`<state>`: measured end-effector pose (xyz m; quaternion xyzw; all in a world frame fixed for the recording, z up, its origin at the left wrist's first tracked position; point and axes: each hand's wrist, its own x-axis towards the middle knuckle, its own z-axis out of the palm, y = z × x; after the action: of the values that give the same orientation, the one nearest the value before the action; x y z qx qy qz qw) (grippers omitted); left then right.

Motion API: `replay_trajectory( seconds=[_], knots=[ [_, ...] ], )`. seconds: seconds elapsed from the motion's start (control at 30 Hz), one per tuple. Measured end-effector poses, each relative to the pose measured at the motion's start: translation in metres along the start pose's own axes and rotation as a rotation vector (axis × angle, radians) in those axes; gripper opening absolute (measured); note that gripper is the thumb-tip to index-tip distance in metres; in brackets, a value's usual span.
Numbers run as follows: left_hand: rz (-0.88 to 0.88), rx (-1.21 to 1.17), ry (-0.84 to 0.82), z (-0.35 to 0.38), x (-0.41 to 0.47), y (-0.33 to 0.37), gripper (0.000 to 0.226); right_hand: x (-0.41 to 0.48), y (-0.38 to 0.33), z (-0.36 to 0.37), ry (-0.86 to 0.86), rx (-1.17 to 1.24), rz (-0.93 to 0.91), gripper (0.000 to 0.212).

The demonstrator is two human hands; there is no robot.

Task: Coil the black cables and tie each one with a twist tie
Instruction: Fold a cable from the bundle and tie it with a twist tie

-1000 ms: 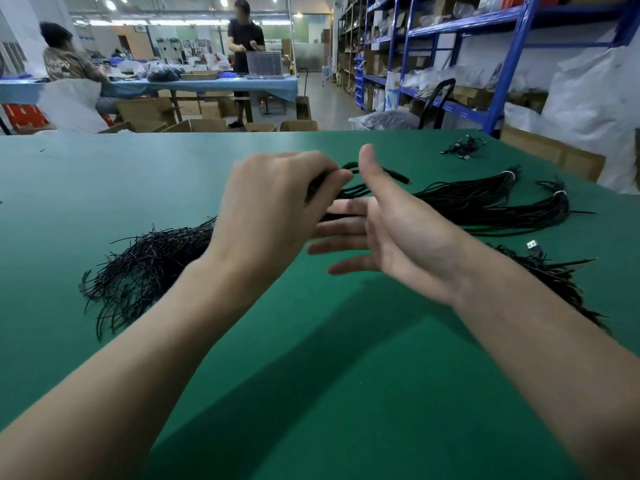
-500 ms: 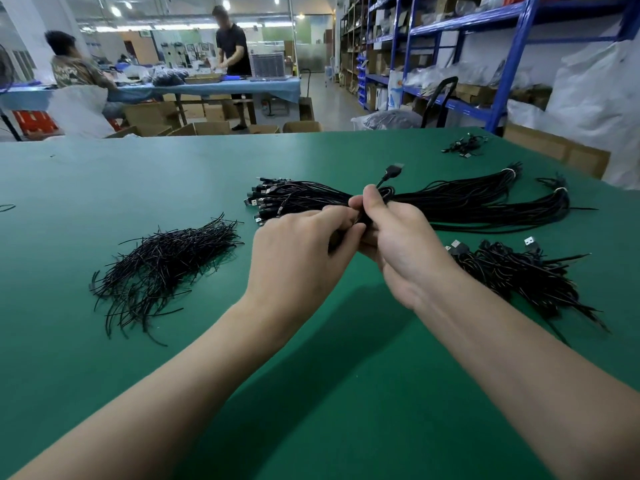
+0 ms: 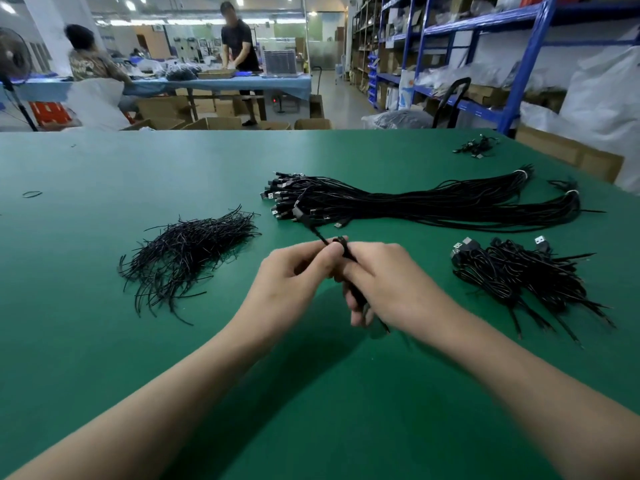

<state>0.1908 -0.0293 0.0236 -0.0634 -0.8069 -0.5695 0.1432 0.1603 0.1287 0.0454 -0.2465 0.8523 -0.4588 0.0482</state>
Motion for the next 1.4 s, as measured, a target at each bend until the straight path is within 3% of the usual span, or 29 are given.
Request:
replay_trajectory(
  seconds=[0.2,0.3,0.43,0.57,0.7,0.93,1.4],
  knots=[
    [0.016,0.091,-0.011,0.013,-0.020,-0.009,0.035,-0.026,0.001,0.012,-0.029,-0.444,0.028,0.021],
    [0.037,0.099,0.010,0.016,-0.026,-0.010,0.036,-0.031,0.000,0.012,-0.063,-0.510,0.022,0.024],
    [0.054,0.045,0.078,0.021,-0.027,-0.009,0.026,-0.033,0.007,0.011,-0.107,-0.426,0.005,0.018],
    [0.062,0.003,0.122,0.020,-0.027,-0.012,0.024,-0.031,0.016,0.014,-0.148,-0.005,0.074,0.019],
    [0.023,-0.033,0.101,0.018,-0.023,-0.016,0.032,-0.032,0.024,0.019,-0.105,0.202,0.119,0.029],
    [-0.022,-0.140,0.079,0.017,-0.021,-0.018,0.028,-0.037,0.024,0.035,0.040,0.075,-0.025,0.035],
    [-0.001,-0.159,0.112,0.015,-0.017,-0.018,0.025,-0.035,0.021,0.034,0.152,0.019,-0.073,0.030]
  ],
)
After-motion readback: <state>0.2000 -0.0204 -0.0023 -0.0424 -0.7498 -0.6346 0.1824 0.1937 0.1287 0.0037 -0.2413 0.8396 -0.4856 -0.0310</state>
